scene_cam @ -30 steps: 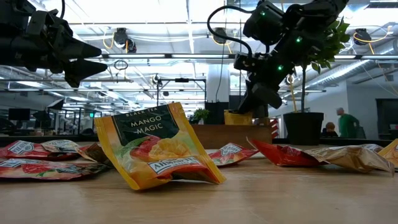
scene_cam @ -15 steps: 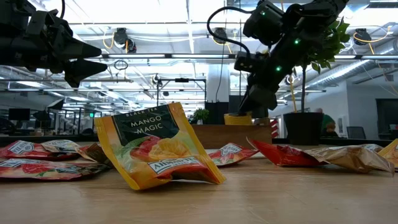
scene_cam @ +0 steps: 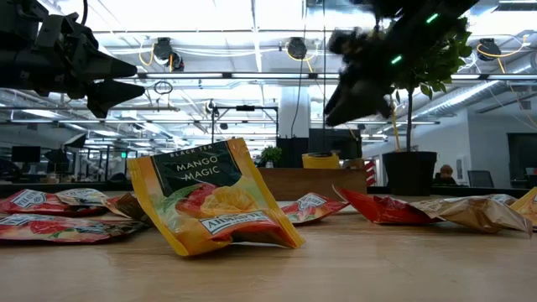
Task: Pick & Place Tea
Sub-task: Put the yellow tea bag into the right section of the wooden organizer
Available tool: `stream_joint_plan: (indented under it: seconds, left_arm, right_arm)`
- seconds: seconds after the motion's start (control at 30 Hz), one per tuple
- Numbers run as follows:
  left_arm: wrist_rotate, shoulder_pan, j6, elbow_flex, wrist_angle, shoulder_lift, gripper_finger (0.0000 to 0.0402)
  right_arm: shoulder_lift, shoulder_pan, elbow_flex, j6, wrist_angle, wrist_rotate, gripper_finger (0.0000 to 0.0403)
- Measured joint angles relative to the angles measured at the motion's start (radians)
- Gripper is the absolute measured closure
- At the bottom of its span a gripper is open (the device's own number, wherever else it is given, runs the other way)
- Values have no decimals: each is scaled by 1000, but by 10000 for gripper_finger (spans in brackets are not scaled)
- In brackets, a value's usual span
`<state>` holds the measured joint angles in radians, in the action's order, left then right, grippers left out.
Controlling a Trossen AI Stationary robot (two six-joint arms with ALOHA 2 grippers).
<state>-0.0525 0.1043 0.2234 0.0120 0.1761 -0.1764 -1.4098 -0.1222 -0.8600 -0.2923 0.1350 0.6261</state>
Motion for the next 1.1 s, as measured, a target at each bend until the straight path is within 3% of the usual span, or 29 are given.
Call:
stream_joint_plan:
  seconds: [0.13,0.3,0.43,0.6,0.77,1.1]
  left_arm:
    - [0,0,0,0,-1,0,149]
    - [-1,0,-5,0,-27,0,149]
    - [-1,0,12,0,-31,0,149]
    - [-1,0,48,0,-31,0,149]
    - [-1,0,41,0,-32,0,149]
    - [-1,0,33,0,-31,0,149]
  right_arm:
    - [58,-188,-4,-1,108,1,185]
    - [36,-356,-155,423,397,-17,138]
    - [-25,-430,-252,770,617,-183,111]
    - [-89,-483,-217,1067,736,-411,95]
    - [-93,-499,-116,1252,660,-524,97]
    - [-86,-481,74,1334,359,-663,101]
